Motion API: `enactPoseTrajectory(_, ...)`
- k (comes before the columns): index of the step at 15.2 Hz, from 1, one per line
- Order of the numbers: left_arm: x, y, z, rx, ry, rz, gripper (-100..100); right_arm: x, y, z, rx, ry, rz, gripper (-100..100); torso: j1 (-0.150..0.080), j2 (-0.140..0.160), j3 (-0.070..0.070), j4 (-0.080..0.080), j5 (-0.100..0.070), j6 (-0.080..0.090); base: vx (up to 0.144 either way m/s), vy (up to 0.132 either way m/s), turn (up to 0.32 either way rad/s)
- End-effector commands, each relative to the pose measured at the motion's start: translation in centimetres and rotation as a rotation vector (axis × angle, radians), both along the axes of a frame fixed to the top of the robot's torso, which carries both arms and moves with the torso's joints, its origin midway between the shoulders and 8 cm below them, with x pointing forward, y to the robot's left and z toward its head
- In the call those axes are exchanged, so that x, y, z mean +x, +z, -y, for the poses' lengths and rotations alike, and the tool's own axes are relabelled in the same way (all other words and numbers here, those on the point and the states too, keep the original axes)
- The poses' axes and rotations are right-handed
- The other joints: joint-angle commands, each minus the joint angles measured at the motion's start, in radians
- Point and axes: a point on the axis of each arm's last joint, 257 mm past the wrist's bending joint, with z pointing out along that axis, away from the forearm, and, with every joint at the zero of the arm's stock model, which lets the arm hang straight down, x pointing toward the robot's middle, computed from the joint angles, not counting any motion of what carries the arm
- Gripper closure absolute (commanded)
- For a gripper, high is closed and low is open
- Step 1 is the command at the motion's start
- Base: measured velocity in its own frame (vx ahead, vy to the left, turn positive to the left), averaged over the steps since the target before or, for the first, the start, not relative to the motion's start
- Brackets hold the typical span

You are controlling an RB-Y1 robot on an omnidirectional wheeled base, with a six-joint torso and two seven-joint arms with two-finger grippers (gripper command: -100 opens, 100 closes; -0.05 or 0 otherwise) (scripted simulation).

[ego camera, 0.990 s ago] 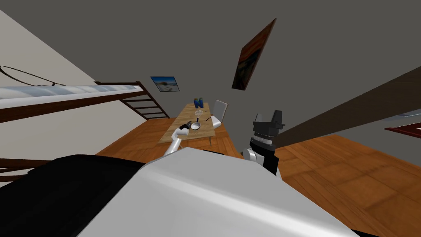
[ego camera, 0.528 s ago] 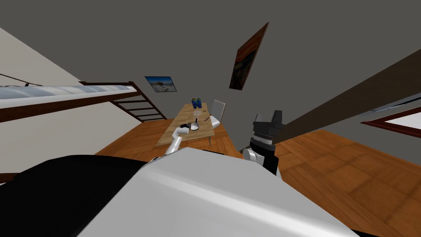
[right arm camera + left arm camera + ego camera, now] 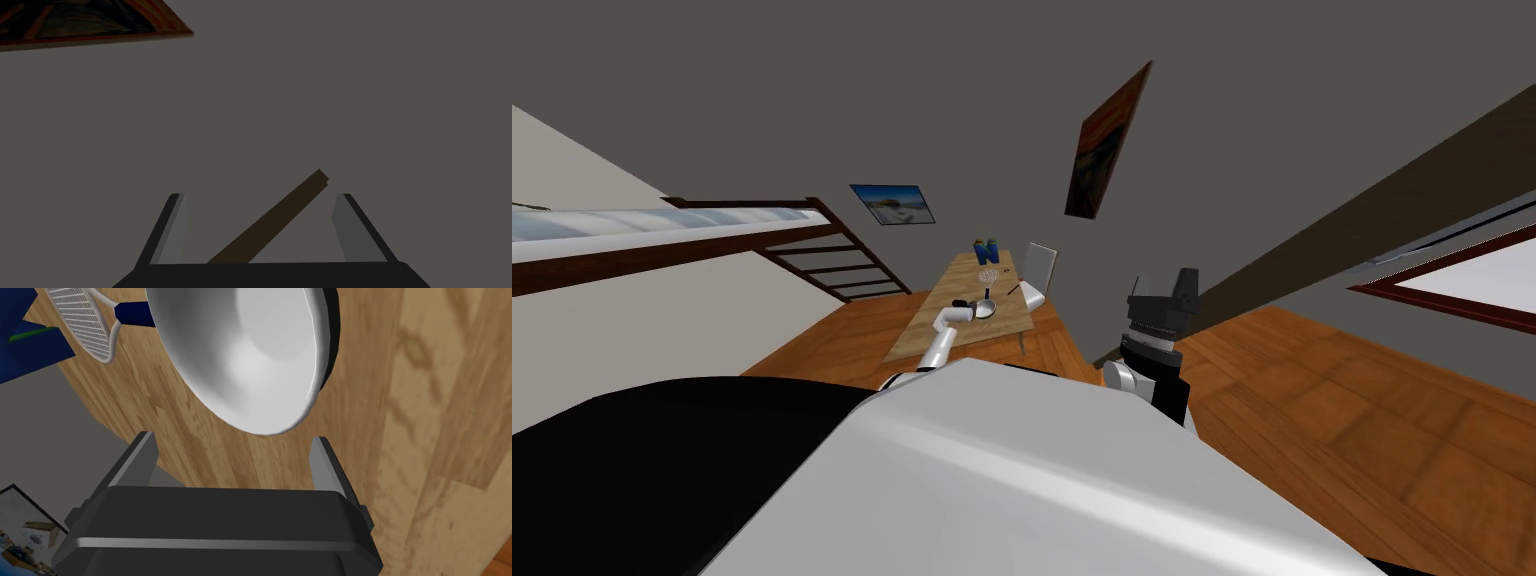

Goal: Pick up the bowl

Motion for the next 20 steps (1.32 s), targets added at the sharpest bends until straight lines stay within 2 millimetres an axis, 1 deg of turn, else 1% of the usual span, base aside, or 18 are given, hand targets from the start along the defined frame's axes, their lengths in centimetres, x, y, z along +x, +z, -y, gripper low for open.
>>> enactPoseTrajectory(1,-0.6,-0.8,0.0,-0.019,0.014,-0.045,-100,0.0,0.0,0.0,0.0,0.0,0.0,0,0.0,0.0,0.0,0.0,0.0,0.0,-0.008,0.028,-0.099)
enactPoseTrajectory(6,-1.9,-2.9,0.2,-0.081,0.056,-0.166,-100,0.0,0.0,0.0,0.0,0.0,0.0,0,0.001,0.0,0.0,0.0,0.0,0.0,-0.006,0.039,-0.12)
enactPoseTrajectory(10,-3.1,-4.1,0.6,-0.123,0.078,-0.247,-100,0.0,0.0,0.0,0.0,0.0,0.0,0,0.0,0.0,0.0,0.0,0.0,0.0,-0.003,0.028,-0.092)
enactPoseTrajectory(14,-4.2,-5.0,1.2,-0.161,0.096,-0.319,-100,0.0,0.0,0.0,0.0,0.0,0.0,0,0.0,0.0,0.0,0.0,0.0,0.0,-0.003,0.025,-0.08)
enactPoseTrajectory(15,-4.2,-5.0,1.2,-0.161,0.096,-0.319,-100,0.0,0.0,0.0,0.0,0.0,0.0,0,0.0,0.0,0.0,0.0,0.0,0.0,-0.003,0.023,-0.063)
enactPoseTrajectory(20,-5.5,-5.9,2.2,-0.214,0.115,-0.406,-100,0.0,0.0,0.0,0.0,0.0,0.0,0,0.0,-0.001,0.0,0.0,0.0,0.0,0.003,0.028,-0.083)
